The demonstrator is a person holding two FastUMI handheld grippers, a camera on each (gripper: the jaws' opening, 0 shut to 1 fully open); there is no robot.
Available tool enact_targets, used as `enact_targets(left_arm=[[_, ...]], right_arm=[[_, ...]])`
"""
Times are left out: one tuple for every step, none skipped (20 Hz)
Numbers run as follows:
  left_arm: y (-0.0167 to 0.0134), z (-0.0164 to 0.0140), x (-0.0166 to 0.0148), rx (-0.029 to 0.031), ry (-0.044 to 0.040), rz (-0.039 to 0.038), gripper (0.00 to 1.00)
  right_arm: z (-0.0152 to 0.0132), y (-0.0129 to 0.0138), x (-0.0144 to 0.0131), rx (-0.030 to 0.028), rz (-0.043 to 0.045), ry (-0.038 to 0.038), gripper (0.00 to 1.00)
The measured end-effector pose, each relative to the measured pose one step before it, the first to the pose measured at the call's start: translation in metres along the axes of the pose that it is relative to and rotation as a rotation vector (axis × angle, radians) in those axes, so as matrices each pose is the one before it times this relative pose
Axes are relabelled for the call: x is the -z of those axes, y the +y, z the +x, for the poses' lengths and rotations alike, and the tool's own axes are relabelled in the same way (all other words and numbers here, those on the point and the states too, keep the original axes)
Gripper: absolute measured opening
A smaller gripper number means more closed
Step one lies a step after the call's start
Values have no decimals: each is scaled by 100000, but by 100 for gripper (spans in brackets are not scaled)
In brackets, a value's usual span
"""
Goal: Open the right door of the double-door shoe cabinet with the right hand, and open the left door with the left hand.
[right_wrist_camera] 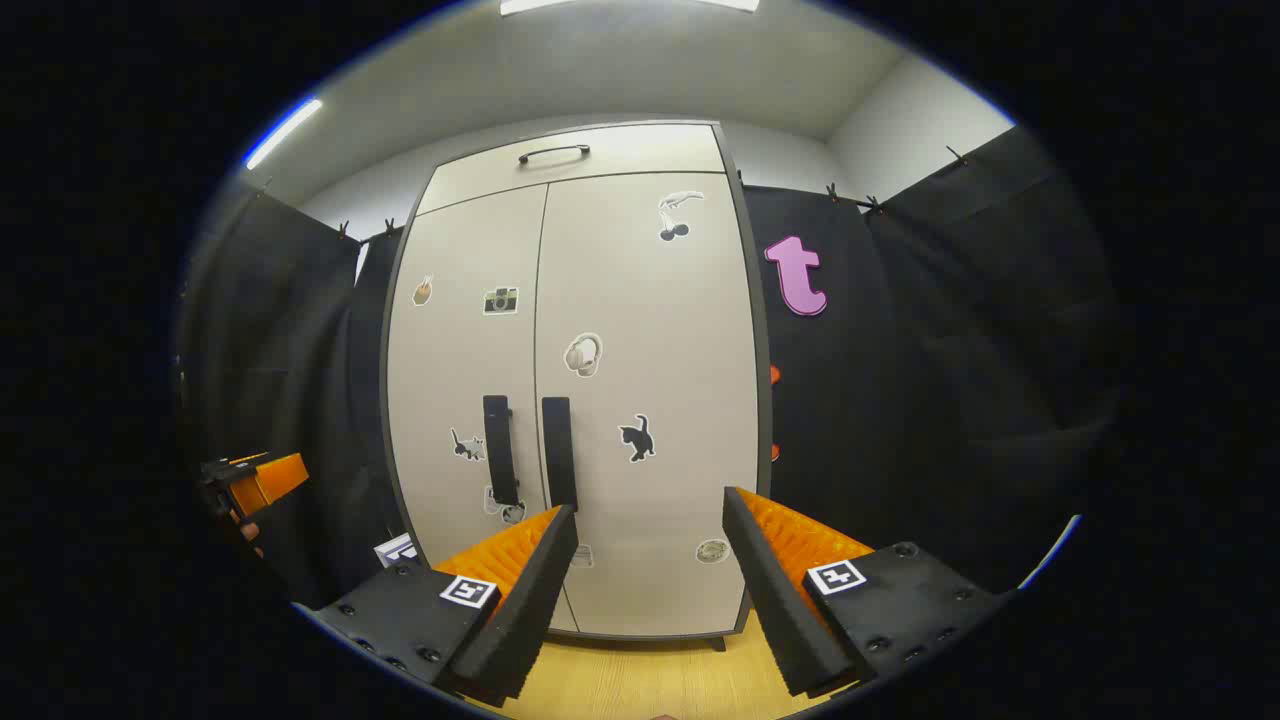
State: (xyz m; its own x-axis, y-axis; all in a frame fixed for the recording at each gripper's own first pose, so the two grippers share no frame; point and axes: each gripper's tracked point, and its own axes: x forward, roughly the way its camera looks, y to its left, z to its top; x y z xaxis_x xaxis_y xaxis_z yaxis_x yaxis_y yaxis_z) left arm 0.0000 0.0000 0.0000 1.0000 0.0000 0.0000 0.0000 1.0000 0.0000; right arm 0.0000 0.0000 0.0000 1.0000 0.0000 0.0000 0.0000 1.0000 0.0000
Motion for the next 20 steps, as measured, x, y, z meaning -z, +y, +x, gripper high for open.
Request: enact_targets(left_arm=[[42,45,-162,-378,-575,-328,94],[102,-18,7,-488,-305,168,94],[114,71,-22,-574,85,788,94],[7,-91,18,-355,-23,899,91],[16,32,-90,-287,-116,427,95],[-42,9,-58,-57,-169,-96,94],[-85,49,5,257,-44,-367,94],[-75,53,55,46,103,-357,94],[98,27,122,-127,44,-192,95],[42,-22,50,-154,206,-57,95],[67,67,26,-174,189,-104,94],[33,-66,49,-34,-29,-215,94],[53,57,-46,-28,-133,-325,94],[8,90,-7,-96,-144,-201,94],[54,-8,-28,-132,-130,14,94],[46,11,-141,60,-215,175,94],[-8,48,-84,54,-157,330,94],[5,-26,-87,41,-284,239,94],[53,34,68,-59,-143,87,94],[80,44,-71,-11,-114,-76,94]], right_arm=[[64,-97,26,210,145,63,98],[114,-77,80,90,48,204,98],[145,14,69,-91,-13,208,98],[70,12,41,-152,137,190,98],[46,10,91,-222,169,205,98],[64,45,38,-226,122,38,98],[103,-6,-11,-65,58,-76,98],[74,31,-29,-15,2,-79,98],[8,15,-6,-31,4,-59,98],[42,-60,-70,60,-12,-82,98],[63,-6,-59,91,39,-195,98],[9,-34,-23,102,61,-241,98],[44,-40,-43,181,105,-187,98],[-13,1,-38,129,70,-117,98],[19,-23,-48,52,55,-89,98],[48,6,-67,95,17,-199,98],[95,-18,-10,174,24,-44,98],[131,12,37,111,80,7,98],[132,115,68,-118,160,228,98],[77,122,18,-342,290,129,98]])
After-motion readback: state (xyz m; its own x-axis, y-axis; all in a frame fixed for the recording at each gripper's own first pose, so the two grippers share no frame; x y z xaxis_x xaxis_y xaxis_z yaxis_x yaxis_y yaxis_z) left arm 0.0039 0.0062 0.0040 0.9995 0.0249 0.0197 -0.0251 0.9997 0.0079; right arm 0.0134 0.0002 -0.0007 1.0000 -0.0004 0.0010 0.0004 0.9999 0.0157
